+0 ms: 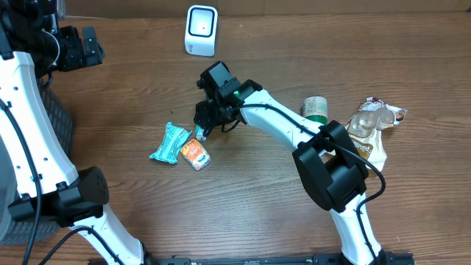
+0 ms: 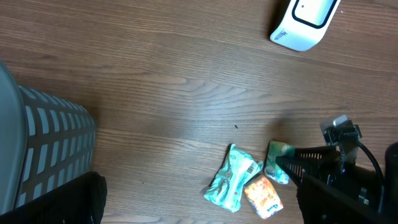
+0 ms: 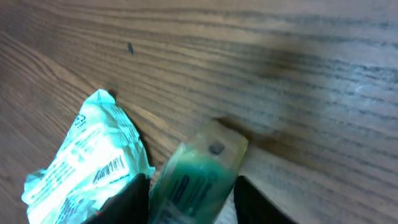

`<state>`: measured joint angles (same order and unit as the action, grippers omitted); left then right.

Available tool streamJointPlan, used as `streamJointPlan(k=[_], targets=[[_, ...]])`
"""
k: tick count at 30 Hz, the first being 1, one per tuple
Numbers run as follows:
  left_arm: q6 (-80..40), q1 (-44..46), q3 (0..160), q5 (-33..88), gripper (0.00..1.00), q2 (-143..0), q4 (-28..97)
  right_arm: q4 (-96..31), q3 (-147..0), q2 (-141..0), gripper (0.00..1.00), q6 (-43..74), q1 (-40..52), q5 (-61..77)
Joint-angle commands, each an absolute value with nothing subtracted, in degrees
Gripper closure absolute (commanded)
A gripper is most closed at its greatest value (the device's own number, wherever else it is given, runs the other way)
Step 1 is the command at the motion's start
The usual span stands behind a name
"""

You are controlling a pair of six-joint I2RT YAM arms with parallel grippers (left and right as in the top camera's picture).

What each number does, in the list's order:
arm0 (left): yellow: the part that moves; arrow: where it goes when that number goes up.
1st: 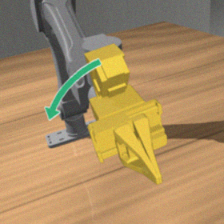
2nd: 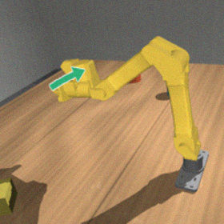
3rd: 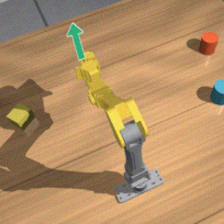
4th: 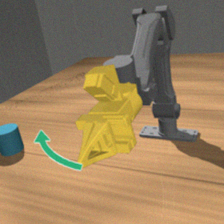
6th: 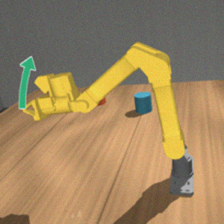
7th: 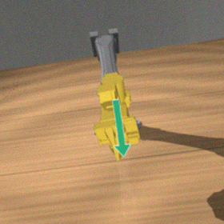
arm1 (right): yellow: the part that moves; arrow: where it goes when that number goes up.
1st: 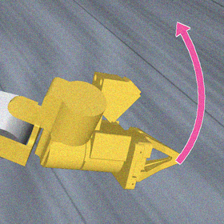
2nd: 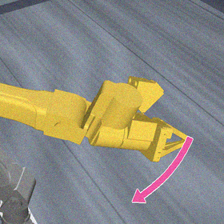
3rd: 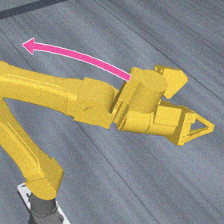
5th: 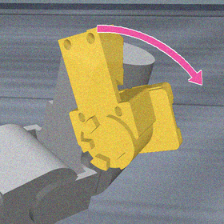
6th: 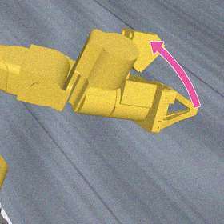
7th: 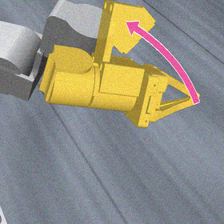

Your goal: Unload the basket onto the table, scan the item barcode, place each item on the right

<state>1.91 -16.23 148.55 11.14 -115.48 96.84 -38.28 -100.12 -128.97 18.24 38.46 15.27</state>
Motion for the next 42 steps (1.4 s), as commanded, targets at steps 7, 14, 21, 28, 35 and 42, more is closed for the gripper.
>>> streamJointPlan(k=[7,14,21,28,35,42], targets=[[2.61,-16.05,149.36,11.18,0.0,-114.74,96.79,-42.09,-101.84,-127.13,0.88,19.35,37.65,13.96],[2.61,-16.05,149.36,11.18,0.0,-114.74,96.79,-54.26,-105.91,-119.77,0.92,17.5,36.75,5.63],[2.61,-16.05,149.36,11.2,0.0,-114.74,96.79,-63.37,-104.64,-119.81,0.91,17.56,40.53,-13.98],[2.61,-16.05,149.36,11.18,0.0,-114.74,96.79,-62.17,-102.59,-123.52,0.51,13.89,42.87,-16.73],[2.61,-16.05,149.36,11.18,0.0,-114.74,96.79,-61.67,-106.15,-123.11,0.4,6.96,42.39,3.33],[2.61,-16.05,149.36,11.18,0.0,-114.74,96.79,-64.6,-106.61,-122.48,0.56,15.16,35.88,4.25]])
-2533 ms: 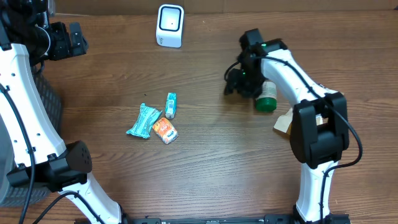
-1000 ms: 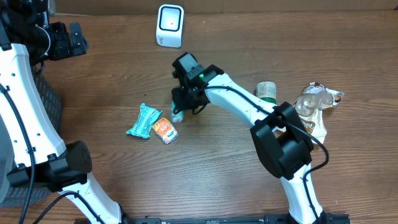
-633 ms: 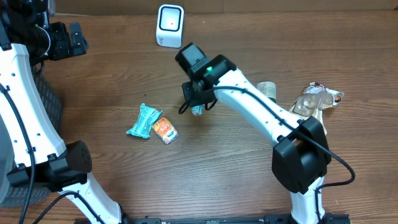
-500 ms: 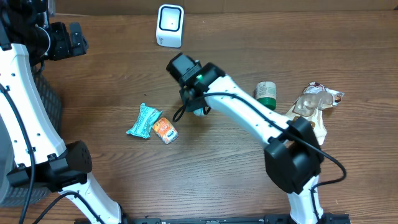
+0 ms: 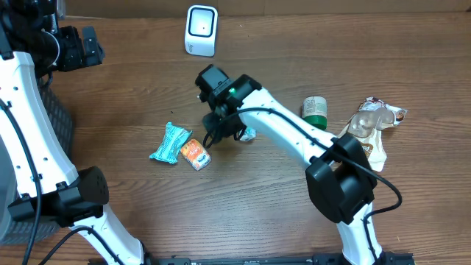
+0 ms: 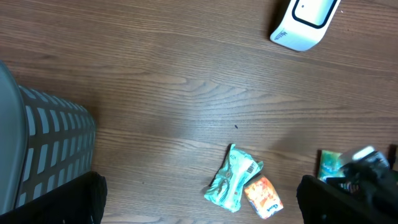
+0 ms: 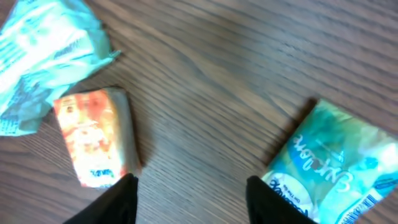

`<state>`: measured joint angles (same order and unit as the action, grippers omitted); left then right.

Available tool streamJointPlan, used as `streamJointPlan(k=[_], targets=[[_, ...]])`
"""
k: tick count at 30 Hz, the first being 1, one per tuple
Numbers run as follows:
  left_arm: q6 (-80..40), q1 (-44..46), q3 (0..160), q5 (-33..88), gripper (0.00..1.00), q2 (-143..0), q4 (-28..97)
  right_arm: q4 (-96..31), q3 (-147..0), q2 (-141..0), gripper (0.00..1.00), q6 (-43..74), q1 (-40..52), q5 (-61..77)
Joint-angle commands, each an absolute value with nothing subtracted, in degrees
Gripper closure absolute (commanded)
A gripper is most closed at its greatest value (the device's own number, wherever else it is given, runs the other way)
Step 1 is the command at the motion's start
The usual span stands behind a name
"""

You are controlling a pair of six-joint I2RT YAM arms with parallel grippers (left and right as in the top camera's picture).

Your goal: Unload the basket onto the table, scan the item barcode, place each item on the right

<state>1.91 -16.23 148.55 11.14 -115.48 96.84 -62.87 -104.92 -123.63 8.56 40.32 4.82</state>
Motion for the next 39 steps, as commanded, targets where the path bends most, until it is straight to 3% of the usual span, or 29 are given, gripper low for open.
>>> streamJointPlan(k=[1,5,13,18,39], targets=[[2.61,-16.05,149.36,11.18,0.01,-114.74,96.79,-65.08,-106.61,-122.48,0.58,16.38,35.2,3.38],[2.61,-16.05,149.36,11.18,0.0,-114.74,96.79,-68.9,-106.59,-122.48,0.73,21.3,28.67,1.15],[2.61,-16.05,149.36,11.18,0.0,-114.74,96.79,-70.72,-104.92,-122.48,0.74,19.64,24.32,2.61],[2.61,-16.05,149.36,11.18,0.0,-114.74,96.79,-67.42,-100.42,-122.58,0.74,24.32,24.99,-5.45],[2.61,-16.05,149.36,11.2,0.01,-114.74,96.79,-51.92,-85.43,-122.61,0.66,20.67,24.58,16.67]])
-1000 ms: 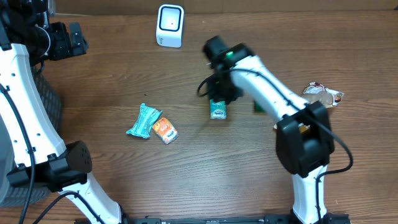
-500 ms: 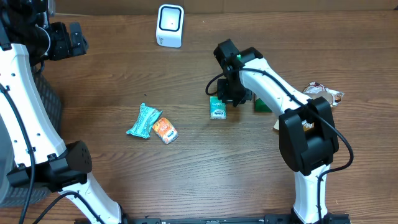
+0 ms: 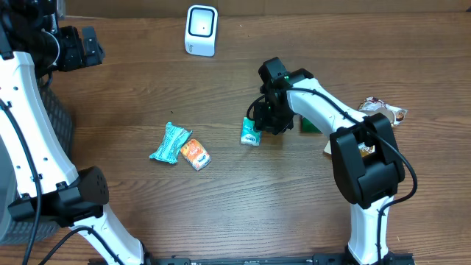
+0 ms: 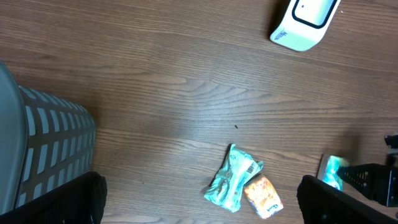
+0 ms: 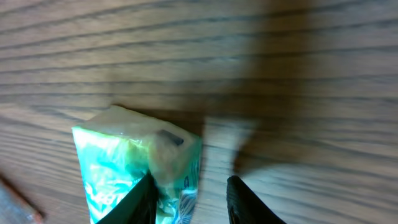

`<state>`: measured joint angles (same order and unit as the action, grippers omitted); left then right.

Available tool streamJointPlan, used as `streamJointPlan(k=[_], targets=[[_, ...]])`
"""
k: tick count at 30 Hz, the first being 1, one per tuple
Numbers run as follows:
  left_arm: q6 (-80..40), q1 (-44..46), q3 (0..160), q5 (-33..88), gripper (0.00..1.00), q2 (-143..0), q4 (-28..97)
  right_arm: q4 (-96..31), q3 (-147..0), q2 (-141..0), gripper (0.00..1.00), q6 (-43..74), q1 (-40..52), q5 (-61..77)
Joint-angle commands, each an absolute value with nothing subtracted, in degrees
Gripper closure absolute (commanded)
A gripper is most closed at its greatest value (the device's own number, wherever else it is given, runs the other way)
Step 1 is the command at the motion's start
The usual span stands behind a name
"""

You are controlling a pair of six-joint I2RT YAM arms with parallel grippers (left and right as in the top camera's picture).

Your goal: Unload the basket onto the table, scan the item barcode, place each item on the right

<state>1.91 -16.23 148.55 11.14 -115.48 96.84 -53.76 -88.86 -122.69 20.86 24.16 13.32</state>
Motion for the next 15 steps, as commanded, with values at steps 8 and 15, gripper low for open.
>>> streamJointPlan(k=[8,15], targets=[[2.61,-16.05,149.36,11.2,0.0,-114.74,96.79,-48.53,-83.05,-122.61,0.81,21.02,24.58,16.64],[2.61,-16.05,149.36,11.18,0.0,-114.74,96.79,-48.29,-83.48,-122.56,0.96,20.97,24.58,18.46]])
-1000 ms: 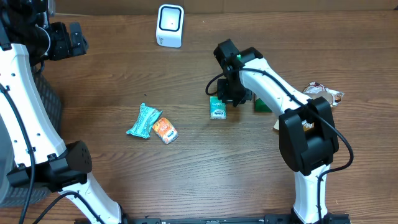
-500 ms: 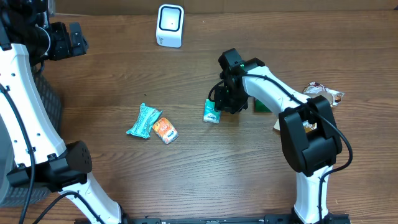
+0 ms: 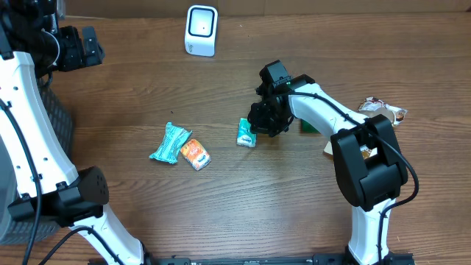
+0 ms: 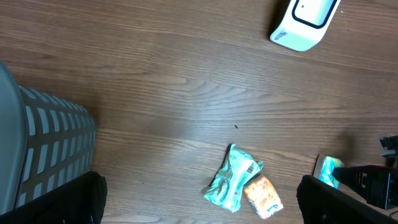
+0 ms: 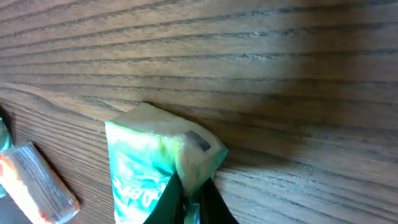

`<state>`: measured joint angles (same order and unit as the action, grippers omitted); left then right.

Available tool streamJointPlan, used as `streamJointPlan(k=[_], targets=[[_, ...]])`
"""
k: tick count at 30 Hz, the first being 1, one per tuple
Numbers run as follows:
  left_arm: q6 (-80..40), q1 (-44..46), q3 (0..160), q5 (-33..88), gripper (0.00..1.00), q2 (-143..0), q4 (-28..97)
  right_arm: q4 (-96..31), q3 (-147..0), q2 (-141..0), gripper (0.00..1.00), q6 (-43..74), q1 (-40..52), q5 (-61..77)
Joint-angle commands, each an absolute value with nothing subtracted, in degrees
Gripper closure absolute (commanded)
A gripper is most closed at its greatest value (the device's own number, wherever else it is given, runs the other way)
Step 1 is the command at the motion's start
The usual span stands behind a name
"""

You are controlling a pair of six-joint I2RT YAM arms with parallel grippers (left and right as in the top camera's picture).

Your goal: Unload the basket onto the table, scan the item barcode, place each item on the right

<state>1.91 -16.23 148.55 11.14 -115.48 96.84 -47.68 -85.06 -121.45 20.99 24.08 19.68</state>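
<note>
A small green packet (image 3: 246, 133) lies mid-table, also seen as the packet (image 5: 152, 168) in the right wrist view. My right gripper (image 5: 188, 200) is shut on that packet's crimped right edge, and overhead the gripper (image 3: 255, 125) sits just right of it. The white scanner (image 3: 201, 30) stands at the table's far edge, well away from the packet; it also shows as the scanner (image 4: 305, 23). My left gripper (image 4: 199, 196) hangs high over the table's left side, open and holding nothing. No barcode is readable on the green packet.
A teal wrapper (image 3: 169, 142) and an orange packet (image 3: 195, 154) lie left of the green packet. A green can (image 3: 310, 126) sits behind the right arm. Snack bags (image 3: 375, 121) lie at the right. A grey mesh basket (image 4: 43, 149) stands at the left edge.
My right gripper's fingers stood apart around the green packet's end; now they are shut on its edge. The packet sits slightly further left. The left arm has not moved.
My right gripper first straddled the green packet beside the teal wrapper and orange packet. Then the packet lay apart to the right, with the gripper open above the orange one. Later the gripper stood open at the packet's right end, and now it pinches that edge.
</note>
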Motion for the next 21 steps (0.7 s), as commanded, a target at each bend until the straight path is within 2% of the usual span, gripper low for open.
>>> streamJointPlan(k=[1,6,11,12,17,21], targets=[[2.61,-16.05,149.36,11.18,0.0,-114.74,96.79,-48.56,-83.88,-122.34,0.96,20.71,24.56,18.55],[2.61,-16.05,149.36,11.18,0.0,-114.74,96.79,-52.51,-87.83,-119.07,0.96,20.56,24.58,16.05],[2.61,-16.03,149.36,11.2,0.01,-114.74,96.79,-62.11,-95.64,-115.42,0.96,21.26,26.46,7.49],[2.61,-16.05,149.36,11.2,0.0,-114.74,96.79,-66.17,-98.32,-115.42,0.96,22.17,28.53,1.04],[2.61,-16.05,149.36,11.2,0.0,-114.74,96.79,-70.98,-99.02,-116.07,0.96,29.02,35.94,-20.99],[2.61,-16.05,149.36,11.18,0.0,-114.74,96.79,-71.35,-99.02,-119.35,0.96,30.26,40.1,-27.38]])
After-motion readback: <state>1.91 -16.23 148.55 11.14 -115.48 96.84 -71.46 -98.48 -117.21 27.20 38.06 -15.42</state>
